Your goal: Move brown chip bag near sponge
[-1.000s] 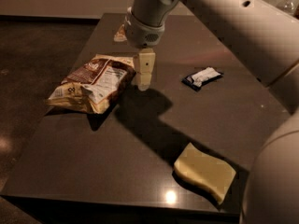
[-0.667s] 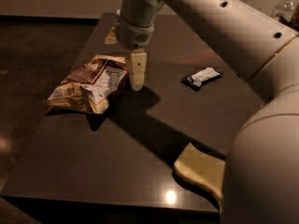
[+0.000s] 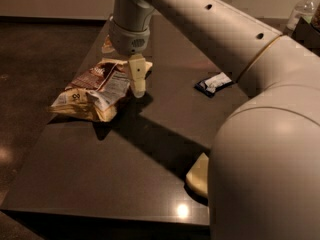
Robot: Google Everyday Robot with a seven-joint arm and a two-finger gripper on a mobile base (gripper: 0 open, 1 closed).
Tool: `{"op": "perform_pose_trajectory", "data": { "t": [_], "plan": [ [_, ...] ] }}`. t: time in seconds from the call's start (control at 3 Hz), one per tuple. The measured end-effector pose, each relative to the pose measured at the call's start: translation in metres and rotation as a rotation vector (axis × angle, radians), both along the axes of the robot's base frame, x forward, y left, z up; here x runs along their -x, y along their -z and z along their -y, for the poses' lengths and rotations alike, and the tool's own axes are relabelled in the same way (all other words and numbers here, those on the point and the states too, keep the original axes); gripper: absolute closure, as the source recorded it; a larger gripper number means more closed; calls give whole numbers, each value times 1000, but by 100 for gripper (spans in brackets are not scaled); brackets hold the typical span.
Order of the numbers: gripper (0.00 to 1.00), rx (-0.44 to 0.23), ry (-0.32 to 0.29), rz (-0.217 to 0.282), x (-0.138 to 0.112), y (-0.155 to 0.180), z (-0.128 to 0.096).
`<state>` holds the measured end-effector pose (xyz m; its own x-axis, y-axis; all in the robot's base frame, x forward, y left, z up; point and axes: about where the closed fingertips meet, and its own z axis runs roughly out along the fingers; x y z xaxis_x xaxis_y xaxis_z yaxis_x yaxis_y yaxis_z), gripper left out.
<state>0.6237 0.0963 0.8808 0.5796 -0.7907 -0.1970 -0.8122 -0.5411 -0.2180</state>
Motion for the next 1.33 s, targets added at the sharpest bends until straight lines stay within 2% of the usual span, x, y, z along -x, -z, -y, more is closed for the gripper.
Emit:
{"op": "perform_pose_trajectory", "data": {
  "t": [1.0,1.33],
  "plan": [
    [0,86,-55,-6,-4,18,-28],
    [15,111,-70,-7,-3,22,-33]
  ]
}}
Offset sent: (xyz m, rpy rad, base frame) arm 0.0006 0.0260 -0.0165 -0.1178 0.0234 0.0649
